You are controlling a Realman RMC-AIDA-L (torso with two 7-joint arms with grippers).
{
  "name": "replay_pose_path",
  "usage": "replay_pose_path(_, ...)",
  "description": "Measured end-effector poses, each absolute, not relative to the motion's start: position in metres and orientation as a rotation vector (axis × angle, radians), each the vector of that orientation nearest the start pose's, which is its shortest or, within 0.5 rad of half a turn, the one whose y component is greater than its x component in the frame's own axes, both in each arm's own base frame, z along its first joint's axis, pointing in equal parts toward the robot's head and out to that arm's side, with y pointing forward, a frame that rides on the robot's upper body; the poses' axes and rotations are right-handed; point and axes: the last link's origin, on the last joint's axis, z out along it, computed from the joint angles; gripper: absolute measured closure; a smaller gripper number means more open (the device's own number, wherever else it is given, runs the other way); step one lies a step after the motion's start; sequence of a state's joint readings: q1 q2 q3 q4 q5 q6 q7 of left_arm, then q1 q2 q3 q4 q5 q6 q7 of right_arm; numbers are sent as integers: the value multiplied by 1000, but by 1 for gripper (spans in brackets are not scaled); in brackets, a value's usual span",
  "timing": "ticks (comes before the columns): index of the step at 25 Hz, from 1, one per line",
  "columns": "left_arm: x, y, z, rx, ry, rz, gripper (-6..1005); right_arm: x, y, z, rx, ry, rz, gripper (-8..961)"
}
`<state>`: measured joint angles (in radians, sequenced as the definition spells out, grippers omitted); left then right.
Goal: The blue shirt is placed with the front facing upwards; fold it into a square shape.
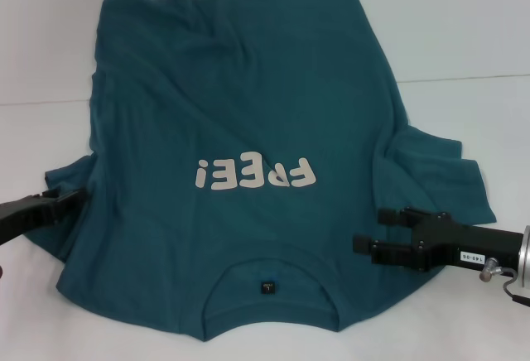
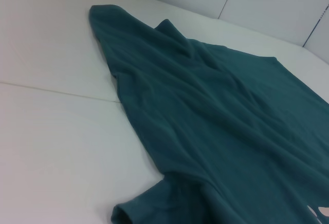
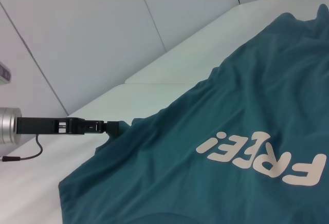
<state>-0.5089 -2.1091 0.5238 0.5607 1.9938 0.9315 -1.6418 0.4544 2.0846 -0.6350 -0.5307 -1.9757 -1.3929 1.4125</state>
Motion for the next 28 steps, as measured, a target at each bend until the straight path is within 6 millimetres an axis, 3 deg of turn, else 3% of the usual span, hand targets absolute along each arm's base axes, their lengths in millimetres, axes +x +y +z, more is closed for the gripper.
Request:
replay_pose_path(6,-348,365,10,-1961,-1228,-525,439,308,314,-17,-2502,956,688,27)
replay_pose_path(18,-348,366,11,-1961,-1222,-523,892,308,314,-16,-2499,959,689,27)
replay_pose_path(23,-350,366,17,-1946,-1211,-521,1000,308,314,-16,-2498,959,688,28)
replay_pose_path(28,-354,367,23,-1914,-1200,-506,1000,308,315,-18,-2488,968,694,28)
